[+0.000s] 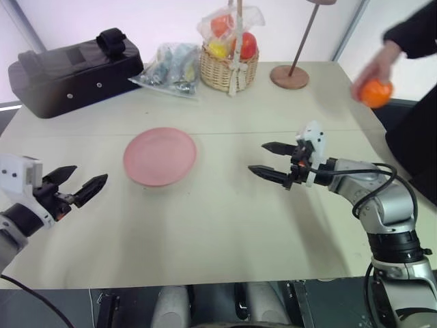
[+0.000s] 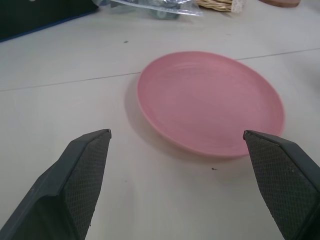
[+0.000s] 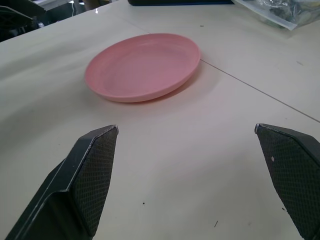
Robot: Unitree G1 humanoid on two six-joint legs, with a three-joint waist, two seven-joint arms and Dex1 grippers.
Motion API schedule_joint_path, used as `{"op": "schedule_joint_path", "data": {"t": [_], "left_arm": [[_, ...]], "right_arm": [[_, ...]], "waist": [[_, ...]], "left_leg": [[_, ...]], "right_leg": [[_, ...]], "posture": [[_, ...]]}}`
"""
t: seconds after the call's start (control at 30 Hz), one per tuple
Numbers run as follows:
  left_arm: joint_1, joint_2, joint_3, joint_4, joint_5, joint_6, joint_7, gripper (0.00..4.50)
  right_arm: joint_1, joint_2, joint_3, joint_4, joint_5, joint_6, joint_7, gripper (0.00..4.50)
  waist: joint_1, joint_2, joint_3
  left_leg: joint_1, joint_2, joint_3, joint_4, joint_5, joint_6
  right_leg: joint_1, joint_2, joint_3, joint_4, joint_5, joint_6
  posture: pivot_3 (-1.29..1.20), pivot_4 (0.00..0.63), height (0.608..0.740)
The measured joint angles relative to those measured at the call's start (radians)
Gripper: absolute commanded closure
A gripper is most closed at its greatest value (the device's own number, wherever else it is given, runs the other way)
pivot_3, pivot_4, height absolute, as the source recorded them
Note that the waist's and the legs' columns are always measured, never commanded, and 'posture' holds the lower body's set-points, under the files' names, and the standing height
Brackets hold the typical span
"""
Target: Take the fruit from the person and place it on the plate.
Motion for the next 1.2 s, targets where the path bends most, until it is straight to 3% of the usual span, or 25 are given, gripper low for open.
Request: {"op": "schedule_joint_path", "data": {"t": [0.8,1.03,1.2], "left_arm": [[-0.038,-0.006,-0.019,0.021,0.032,-0.018,-0.003,0.06],[-0.065,-0.017,-0.055,0.030,0.047,-0.030,0.000,0.06],[-0.140,-0.020,-0.090,0.046,0.061,-0.048,0.013,0.06]], "right_arm": [[-0.001,0.014,0.001,0.001,-0.003,-0.011,-0.025,0.00],[-0.094,0.019,-0.071,-0.133,0.197,0.128,-0.030,0.00],[-0.106,0.020,-0.071,-0.154,0.222,0.149,-0.047,0.00]], "waist": [[0.000,0.000,0.000],[0.000,0.000,0.000],[0.005,0.000,0.000]], "left_leg": [[0.000,0.000,0.000,0.000,0.000,0.000],[0.000,0.000,0.000,0.000,0.000,0.000],[-0.001,0.000,0.000,0.000,0.000,0.000]], "right_leg": [[0.000,0.000,0.000,0.000,0.000,0.000],[0.000,0.000,0.000,0.000,0.000,0.000],[0.000,-0.001,0.000,0.000,0.000,0.000]], "posture": [[0.00,0.150,0.740],[0.00,0.150,0.740],[0.00,0.150,0.740]]}}
